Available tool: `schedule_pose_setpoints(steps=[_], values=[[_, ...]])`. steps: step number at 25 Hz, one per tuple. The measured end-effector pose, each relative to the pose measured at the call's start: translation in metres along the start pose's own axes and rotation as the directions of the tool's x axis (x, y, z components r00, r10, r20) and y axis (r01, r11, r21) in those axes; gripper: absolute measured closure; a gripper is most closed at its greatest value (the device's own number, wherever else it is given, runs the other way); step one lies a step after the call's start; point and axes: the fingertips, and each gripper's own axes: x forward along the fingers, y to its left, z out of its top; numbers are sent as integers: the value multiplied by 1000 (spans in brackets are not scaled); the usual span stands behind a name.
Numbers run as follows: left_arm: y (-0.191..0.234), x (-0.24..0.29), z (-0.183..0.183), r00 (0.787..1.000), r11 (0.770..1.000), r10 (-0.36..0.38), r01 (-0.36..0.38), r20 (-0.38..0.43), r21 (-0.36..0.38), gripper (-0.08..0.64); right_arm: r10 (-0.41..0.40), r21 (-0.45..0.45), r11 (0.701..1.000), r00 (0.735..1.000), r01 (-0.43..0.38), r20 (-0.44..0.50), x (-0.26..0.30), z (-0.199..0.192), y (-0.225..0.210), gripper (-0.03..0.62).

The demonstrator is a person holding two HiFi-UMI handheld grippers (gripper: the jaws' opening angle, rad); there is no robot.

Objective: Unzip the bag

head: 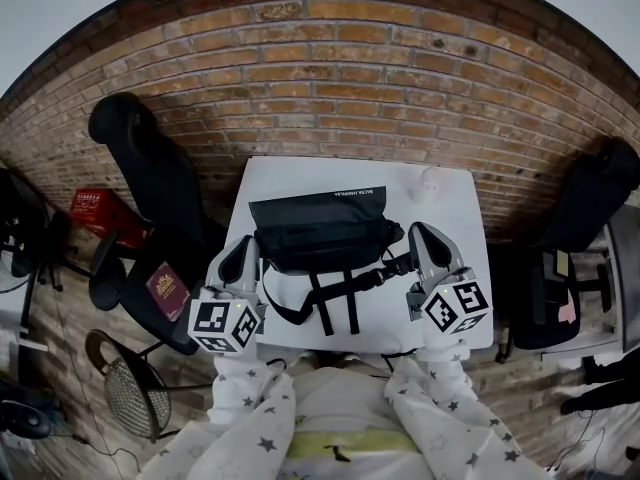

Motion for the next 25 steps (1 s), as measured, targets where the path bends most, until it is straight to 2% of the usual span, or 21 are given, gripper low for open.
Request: schedule_pose_setpoints(steps=[25], values=[[7, -4, -1, 999, 998, 43, -43, -20, 37, 561, -33, -4, 999, 999, 33, -8, -2, -7, -9, 584]])
